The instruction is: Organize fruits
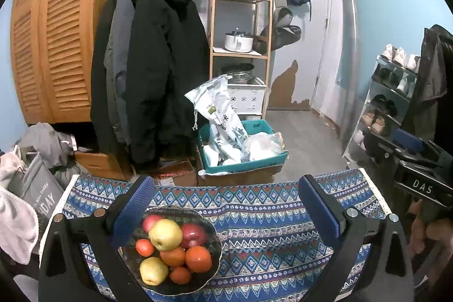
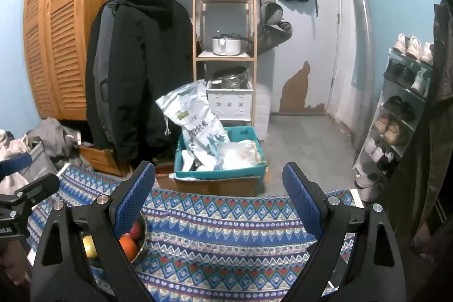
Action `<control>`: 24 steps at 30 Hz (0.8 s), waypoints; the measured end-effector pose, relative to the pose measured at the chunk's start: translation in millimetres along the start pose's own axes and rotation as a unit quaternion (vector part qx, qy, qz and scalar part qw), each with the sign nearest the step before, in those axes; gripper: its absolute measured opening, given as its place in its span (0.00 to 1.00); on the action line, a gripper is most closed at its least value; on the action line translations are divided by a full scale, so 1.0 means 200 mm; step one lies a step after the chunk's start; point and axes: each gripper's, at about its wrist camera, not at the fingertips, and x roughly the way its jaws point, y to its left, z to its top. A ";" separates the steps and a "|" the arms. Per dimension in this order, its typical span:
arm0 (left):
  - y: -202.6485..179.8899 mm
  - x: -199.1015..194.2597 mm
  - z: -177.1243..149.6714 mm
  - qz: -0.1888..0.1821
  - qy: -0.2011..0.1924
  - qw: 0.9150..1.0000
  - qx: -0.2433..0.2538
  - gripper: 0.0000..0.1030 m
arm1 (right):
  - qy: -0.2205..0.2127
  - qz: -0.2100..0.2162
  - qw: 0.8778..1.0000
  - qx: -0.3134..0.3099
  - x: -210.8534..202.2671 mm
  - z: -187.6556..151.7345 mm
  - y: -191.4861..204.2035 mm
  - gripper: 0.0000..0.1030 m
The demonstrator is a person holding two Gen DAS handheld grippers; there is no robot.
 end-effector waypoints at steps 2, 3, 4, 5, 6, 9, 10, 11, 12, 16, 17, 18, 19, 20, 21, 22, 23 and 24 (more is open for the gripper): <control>0.00 0.00 0.00 0.000 0.001 1.000 -0.001 0.99 | 0.001 0.001 1.000 0.000 0.00 0.00 0.00 0.88; 0.00 0.00 0.00 0.001 0.001 1.000 0.000 0.99 | 0.001 0.000 1.000 0.000 0.00 0.00 0.00 0.88; 0.00 0.00 0.00 0.001 0.001 1.000 0.000 0.99 | 0.002 0.001 1.000 0.001 0.00 0.00 0.00 0.88; 0.00 0.00 0.00 0.002 0.000 1.000 0.001 0.99 | 0.002 0.002 1.000 0.002 0.00 -0.01 -0.01 0.88; 0.00 0.00 0.00 0.004 -0.001 1.000 0.003 0.99 | 0.004 0.004 1.000 0.002 0.00 -0.01 0.00 0.88; -0.01 0.00 0.00 0.009 -0.001 1.000 0.006 0.99 | 0.005 0.005 1.000 0.000 0.01 -0.01 0.00 0.88; -0.01 0.00 0.00 0.009 -0.001 1.000 0.005 0.99 | 0.004 0.005 1.000 0.000 0.01 -0.01 0.00 0.88; 0.00 0.00 0.00 0.009 -0.001 1.000 0.004 0.99 | 0.004 0.005 1.000 0.000 0.01 -0.01 0.00 0.88; 0.00 0.00 0.00 0.009 -0.001 1.000 0.003 0.99 | 0.005 0.004 1.000 0.001 0.01 -0.01 0.00 0.88; 0.01 -0.01 0.01 0.010 0.000 1.000 0.000 0.99 | 0.006 0.004 1.000 0.001 0.01 -0.01 0.00 0.88; 0.01 -0.01 0.01 0.010 -0.001 1.000 0.000 0.99 | 0.006 0.004 1.000 0.001 0.01 -0.01 0.00 0.88; 0.01 -0.01 0.01 0.010 -0.001 1.000 0.001 0.99 | 0.005 0.005 1.000 0.001 0.01 -0.01 0.00 0.88; 0.01 -0.01 0.01 0.010 -0.001 1.000 0.001 0.99 | 0.005 0.005 1.000 0.000 0.01 -0.01 0.00 0.88; 0.01 -0.01 0.01 0.010 -0.001 1.000 0.001 0.99 | 0.005 0.005 1.000 0.000 0.01 -0.01 0.00 0.88; 0.01 -0.01 0.01 0.010 -0.001 1.000 0.001 0.99 | 0.005 0.005 1.000 0.000 0.01 -0.01 0.00 0.88; 0.01 -0.01 0.01 0.011 -0.001 1.000 0.001 0.99 | 0.005 0.005 1.000 -0.001 0.01 -0.01 0.00 0.88; 0.01 -0.01 0.01 0.011 -0.001 1.000 0.001 0.99 | 0.005 0.006 1.000 -0.002 0.01 -0.01 0.01 0.88; 0.01 -0.01 0.01 0.011 -0.001 1.000 0.001 0.99 | 0.005 0.006 1.000 -0.003 0.01 -0.01 0.00 0.88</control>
